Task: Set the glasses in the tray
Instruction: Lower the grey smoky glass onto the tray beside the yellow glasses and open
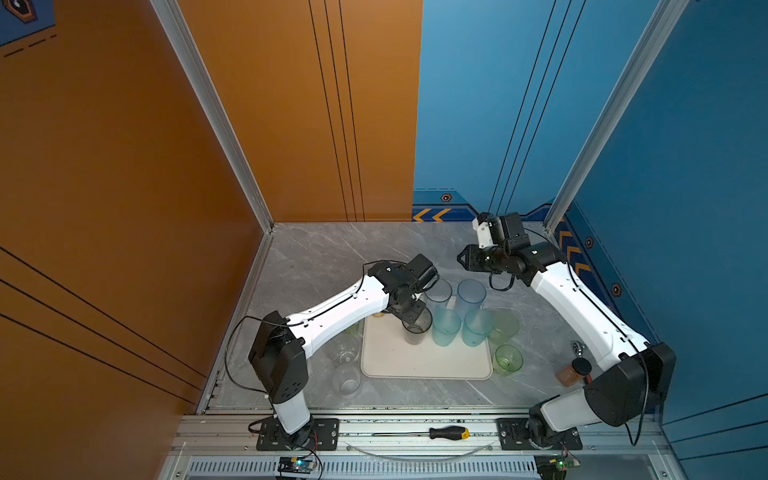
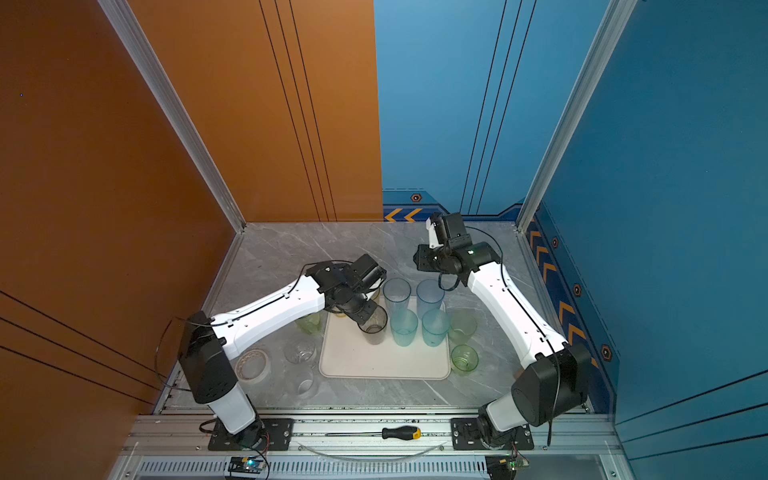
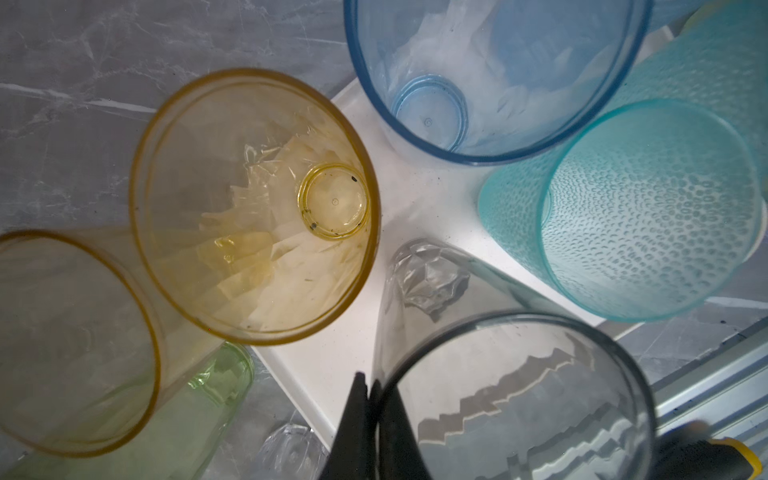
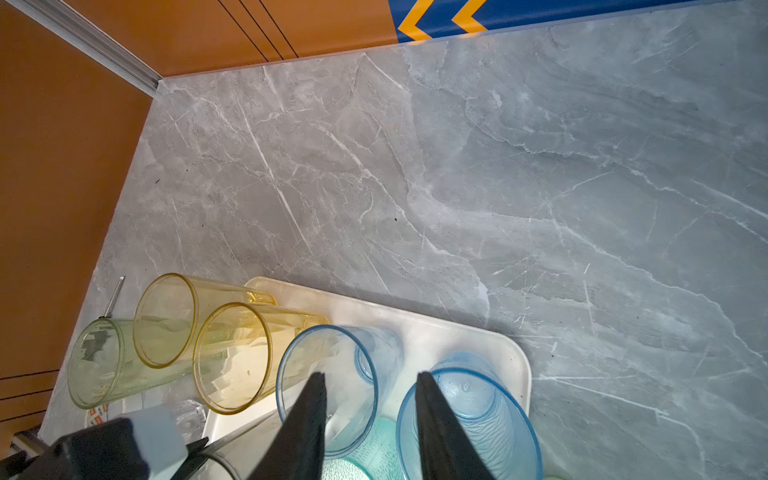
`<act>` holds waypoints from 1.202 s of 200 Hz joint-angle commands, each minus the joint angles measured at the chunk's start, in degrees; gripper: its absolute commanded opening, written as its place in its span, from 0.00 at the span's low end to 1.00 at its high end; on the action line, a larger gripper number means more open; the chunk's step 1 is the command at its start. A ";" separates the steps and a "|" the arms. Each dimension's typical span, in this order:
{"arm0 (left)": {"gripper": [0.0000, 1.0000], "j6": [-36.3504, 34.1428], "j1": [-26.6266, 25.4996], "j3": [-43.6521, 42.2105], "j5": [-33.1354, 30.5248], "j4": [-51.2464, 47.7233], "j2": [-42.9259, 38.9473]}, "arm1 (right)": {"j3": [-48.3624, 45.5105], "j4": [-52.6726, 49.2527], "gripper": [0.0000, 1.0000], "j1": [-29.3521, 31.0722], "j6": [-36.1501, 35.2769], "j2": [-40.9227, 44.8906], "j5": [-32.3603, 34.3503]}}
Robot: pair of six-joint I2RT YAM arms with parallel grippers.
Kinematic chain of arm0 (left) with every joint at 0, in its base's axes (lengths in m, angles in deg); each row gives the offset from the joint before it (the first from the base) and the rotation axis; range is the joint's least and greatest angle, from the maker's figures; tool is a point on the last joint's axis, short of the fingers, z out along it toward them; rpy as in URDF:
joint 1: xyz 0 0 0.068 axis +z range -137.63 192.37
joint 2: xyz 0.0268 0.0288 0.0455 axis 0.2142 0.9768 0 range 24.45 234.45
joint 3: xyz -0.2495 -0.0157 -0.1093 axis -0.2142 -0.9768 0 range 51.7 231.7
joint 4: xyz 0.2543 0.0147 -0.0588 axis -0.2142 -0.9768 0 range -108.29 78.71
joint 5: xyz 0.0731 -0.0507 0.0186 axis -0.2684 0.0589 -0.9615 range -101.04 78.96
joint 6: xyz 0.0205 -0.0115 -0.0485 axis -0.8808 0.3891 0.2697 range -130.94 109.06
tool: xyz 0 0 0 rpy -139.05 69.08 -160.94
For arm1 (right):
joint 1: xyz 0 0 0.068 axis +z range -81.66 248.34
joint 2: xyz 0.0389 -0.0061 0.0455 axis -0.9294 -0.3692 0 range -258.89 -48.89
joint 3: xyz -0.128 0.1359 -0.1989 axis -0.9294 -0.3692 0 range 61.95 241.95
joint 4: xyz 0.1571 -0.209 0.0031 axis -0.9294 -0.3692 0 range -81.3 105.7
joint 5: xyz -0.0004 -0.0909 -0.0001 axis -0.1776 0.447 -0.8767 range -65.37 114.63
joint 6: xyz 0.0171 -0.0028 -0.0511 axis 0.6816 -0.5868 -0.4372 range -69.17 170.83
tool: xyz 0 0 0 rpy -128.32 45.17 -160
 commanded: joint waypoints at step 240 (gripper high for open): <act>0.19 1.35 1.78 -4.26 0.67 2.50 -1.02 | 2.37 0.47 0.35 1.05 0.79 -3.62 -1.99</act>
